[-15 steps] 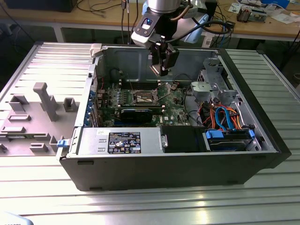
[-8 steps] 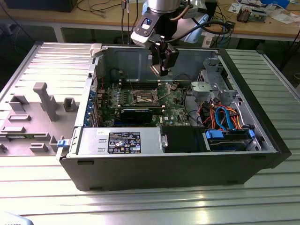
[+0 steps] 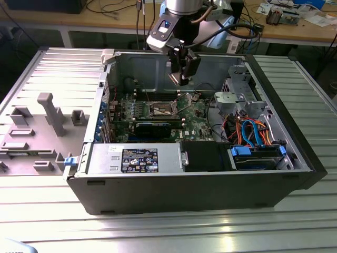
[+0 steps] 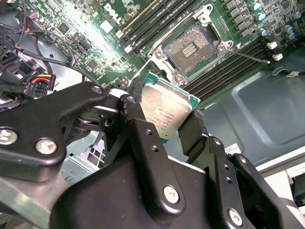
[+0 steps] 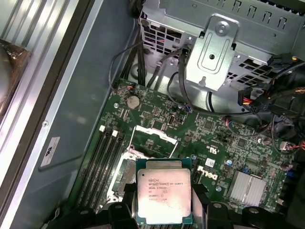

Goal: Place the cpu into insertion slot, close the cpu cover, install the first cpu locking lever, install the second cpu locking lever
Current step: 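Place the cpu into insertion slot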

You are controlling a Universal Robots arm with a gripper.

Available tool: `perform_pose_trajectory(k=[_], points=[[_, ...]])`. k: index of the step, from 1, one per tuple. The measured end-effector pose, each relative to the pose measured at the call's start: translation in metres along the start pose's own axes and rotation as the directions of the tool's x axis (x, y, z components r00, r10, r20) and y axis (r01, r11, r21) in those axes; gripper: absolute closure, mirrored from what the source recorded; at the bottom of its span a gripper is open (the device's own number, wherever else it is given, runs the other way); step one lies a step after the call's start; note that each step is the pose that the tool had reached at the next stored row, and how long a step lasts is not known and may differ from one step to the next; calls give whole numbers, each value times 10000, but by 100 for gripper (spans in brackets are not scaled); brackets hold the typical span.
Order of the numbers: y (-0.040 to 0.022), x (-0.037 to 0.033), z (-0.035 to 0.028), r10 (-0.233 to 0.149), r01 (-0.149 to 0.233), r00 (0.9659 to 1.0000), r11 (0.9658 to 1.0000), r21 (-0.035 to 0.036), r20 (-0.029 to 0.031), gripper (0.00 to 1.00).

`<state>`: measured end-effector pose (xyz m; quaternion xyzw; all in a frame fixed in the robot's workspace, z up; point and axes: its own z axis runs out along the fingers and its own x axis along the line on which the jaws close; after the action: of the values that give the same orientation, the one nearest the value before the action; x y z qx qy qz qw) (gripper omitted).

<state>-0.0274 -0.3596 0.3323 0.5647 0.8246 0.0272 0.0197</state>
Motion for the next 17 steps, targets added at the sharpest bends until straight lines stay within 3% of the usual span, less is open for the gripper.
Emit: perform_pose_trajectory(k=[17], points=[[0, 0, 0, 259, -259, 9997, 9997, 0, 17, 45]])
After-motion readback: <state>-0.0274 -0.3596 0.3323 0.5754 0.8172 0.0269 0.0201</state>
